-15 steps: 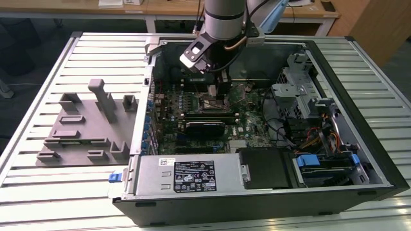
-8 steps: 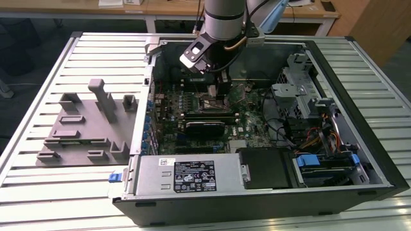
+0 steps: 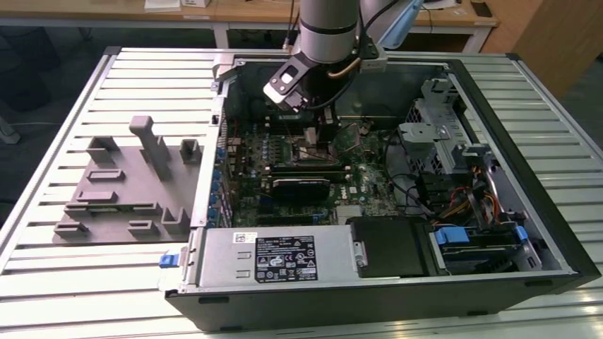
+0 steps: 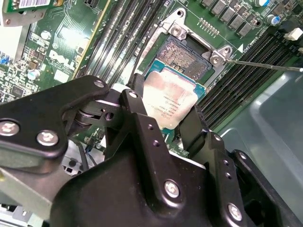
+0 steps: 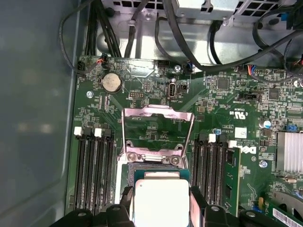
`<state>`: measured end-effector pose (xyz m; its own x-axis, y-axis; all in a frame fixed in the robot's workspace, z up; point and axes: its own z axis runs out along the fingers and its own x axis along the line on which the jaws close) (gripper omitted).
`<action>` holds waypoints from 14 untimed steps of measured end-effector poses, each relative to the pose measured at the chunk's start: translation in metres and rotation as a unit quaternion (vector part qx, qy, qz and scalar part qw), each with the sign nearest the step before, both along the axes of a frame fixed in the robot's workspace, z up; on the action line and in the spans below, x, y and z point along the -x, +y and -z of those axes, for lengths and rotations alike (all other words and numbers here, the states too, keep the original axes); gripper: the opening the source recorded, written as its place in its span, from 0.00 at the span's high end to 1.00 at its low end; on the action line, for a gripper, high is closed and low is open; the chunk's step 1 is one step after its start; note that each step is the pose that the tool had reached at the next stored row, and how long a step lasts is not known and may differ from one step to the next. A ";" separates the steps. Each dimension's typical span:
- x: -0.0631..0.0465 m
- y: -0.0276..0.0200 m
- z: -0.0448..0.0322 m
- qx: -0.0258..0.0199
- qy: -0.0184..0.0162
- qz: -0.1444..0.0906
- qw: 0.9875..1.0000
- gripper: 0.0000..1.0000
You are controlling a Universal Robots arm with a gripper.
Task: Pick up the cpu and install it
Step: 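Place the cpu into insertion slot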
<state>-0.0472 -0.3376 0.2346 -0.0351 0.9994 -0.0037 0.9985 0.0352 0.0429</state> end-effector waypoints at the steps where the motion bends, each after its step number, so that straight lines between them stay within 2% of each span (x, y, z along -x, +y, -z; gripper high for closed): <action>1: 0.000 0.0000 0.0011 0.000 0.000 0.001 1.000 0.46; 4: 0.001 0.0000 0.0055 0.000 0.000 0.006 1.000 0.46; 8: 0.001 0.0000 0.0100 0.004 0.000 0.010 1.000 0.46; 14: 0.003 0.0001 0.0158 0.006 0.000 0.014 1.000 0.46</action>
<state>-0.0497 -0.3375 0.2188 -0.0078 0.9998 -0.0155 0.9991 0.0084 0.0421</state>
